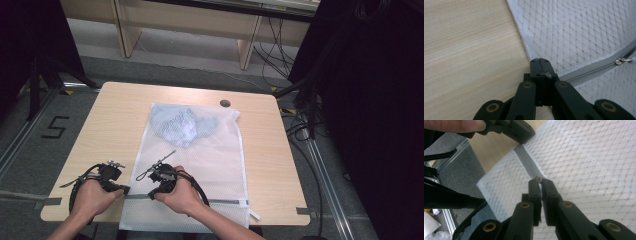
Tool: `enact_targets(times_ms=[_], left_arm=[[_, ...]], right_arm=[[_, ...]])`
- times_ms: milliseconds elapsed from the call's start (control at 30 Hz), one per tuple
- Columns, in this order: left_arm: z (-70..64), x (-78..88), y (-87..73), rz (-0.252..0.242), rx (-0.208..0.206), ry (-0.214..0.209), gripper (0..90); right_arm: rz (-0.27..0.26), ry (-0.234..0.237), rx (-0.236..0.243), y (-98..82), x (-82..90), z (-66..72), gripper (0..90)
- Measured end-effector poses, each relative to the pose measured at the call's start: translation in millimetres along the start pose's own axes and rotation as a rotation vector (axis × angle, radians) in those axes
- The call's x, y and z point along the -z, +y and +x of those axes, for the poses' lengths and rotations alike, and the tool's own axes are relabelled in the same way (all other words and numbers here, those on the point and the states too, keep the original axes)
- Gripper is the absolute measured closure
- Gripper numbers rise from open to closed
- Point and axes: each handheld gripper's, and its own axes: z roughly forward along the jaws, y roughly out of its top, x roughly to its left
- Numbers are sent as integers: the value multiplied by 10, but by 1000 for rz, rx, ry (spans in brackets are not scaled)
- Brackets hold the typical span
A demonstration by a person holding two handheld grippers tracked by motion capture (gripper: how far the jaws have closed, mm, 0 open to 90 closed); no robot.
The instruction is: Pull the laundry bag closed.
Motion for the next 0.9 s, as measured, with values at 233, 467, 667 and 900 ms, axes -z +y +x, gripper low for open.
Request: enact_targets(times_ms=[233,467,667,900], left_arm=[[-3,4,1,3,-3,6,899],[-2,2,1,2,-2,2,899],[-1,2,1,2,0,3,899],[-2,1,0,2,-2,1,899]], right_arm=[[-7,8,-1,-22,32,-6,871],[-6,3,-2,-37,50,-12,871],[-1,-1,-21,-51,83,-31,871],[1,3,-19,-66,98,-32,871]])
